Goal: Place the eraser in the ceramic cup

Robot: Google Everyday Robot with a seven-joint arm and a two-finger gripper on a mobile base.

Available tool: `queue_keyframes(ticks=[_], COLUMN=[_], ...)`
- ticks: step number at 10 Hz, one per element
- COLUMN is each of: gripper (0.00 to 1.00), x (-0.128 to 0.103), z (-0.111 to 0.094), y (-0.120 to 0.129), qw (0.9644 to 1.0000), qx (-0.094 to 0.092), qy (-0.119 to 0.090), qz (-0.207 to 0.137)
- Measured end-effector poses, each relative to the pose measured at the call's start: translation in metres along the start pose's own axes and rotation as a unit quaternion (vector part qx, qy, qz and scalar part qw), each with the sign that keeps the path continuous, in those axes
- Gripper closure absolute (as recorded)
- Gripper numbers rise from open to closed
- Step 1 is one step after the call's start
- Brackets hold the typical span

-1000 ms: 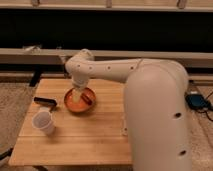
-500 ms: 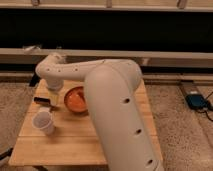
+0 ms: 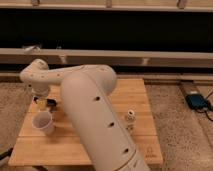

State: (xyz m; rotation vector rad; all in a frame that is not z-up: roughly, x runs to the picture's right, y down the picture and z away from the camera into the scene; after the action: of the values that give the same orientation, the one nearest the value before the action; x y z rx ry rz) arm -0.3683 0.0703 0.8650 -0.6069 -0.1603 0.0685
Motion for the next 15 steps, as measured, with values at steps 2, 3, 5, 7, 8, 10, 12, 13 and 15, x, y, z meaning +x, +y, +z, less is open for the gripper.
queue_keyframes(ticks=[2,3,5,7,8,10,12,13,15], gripper=[0.2,0.2,0.27,0.47,0.57,0.75,0.96,0.99,1.0], x=[-0.017,-0.022,-0.03,-0.034,-0.035,-0.035,-0.031,-0.028,-0.025], z=[0.011,0.014,0.019,0.023,0.025,0.026,0.022,0.016,-0.014], y=[-0.003,-0.005,-0.008,-0.011,-0.011,-0.012,-0.013,-0.015,-0.018], qw=[0.9998,0.9997,0.9994,0.9992,0.999,0.9988,0.9988,0.9988,0.9979], qx=[-0.009,-0.012,-0.017,-0.018,-0.018,-0.018,-0.016,-0.013,-0.007], qy=[-0.001,-0.002,-0.004,-0.003,-0.002,0.001,-0.003,-0.01,-0.042], qz=[-0.016,-0.02,-0.029,-0.037,-0.04,-0.045,-0.047,-0.047,-0.049])
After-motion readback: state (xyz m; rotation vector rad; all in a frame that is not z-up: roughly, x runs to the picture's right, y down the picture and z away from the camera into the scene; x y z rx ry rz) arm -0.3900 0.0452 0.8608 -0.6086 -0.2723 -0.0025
